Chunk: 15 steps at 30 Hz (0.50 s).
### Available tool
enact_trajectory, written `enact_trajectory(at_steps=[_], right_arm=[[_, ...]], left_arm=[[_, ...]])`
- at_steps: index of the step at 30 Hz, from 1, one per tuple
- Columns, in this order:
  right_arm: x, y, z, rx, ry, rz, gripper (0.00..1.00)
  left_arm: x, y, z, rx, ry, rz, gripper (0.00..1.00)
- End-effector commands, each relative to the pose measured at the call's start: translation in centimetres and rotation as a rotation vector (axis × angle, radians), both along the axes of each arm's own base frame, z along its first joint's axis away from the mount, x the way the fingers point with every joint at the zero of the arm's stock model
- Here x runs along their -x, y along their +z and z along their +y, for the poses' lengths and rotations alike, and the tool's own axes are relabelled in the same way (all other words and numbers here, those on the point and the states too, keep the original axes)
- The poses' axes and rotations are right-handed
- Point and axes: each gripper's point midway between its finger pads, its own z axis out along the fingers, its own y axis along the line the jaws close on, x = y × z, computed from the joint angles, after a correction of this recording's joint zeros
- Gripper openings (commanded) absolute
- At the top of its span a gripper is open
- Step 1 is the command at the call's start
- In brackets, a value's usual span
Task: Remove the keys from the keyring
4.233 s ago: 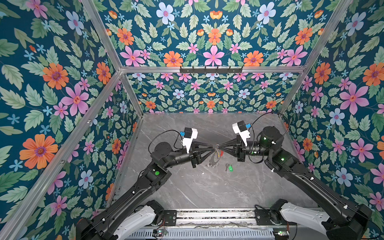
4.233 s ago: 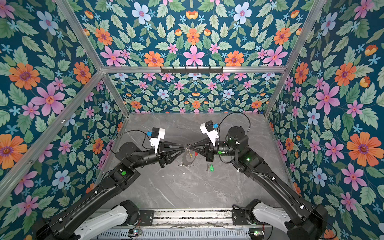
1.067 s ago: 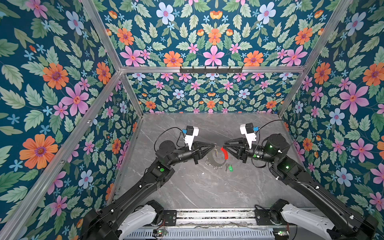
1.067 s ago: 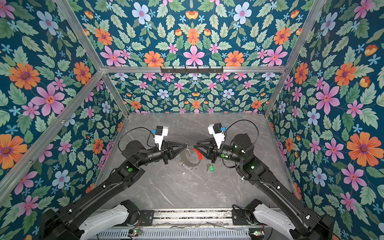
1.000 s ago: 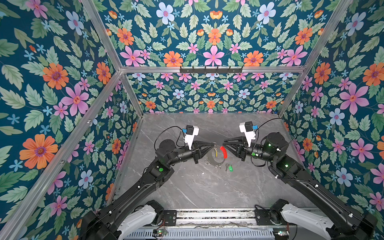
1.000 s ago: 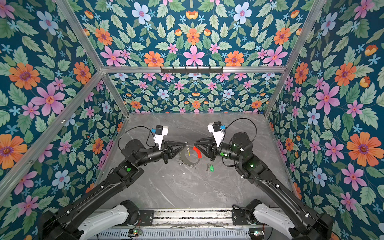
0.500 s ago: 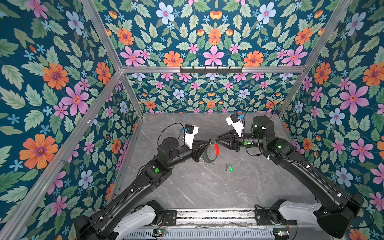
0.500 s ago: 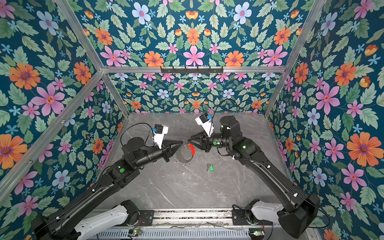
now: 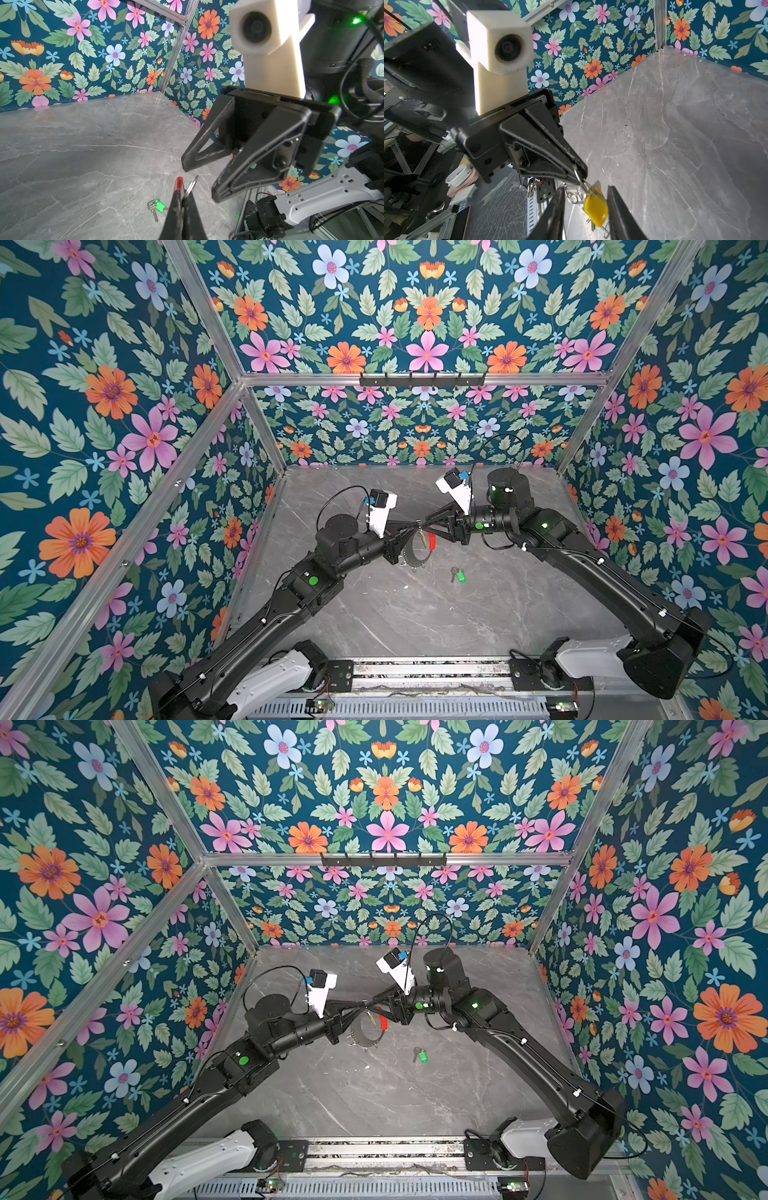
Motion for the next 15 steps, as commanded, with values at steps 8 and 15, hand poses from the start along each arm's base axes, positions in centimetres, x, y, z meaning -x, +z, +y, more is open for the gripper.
enact_trajectory(at_steps=[8,15], right_arm=[[0.1,-0.05,0.99,0.026,0.022,-0.024,0.18],[0.18,0.63,0.52,0.007,0.001,-0.055,0.0]], left_arm=[[0.08,0.78,0.0,0.015,-0.005,-0.029,0.0],[0.69,0.81,-0.12,0.02,-0.035,-0.032,0.13]])
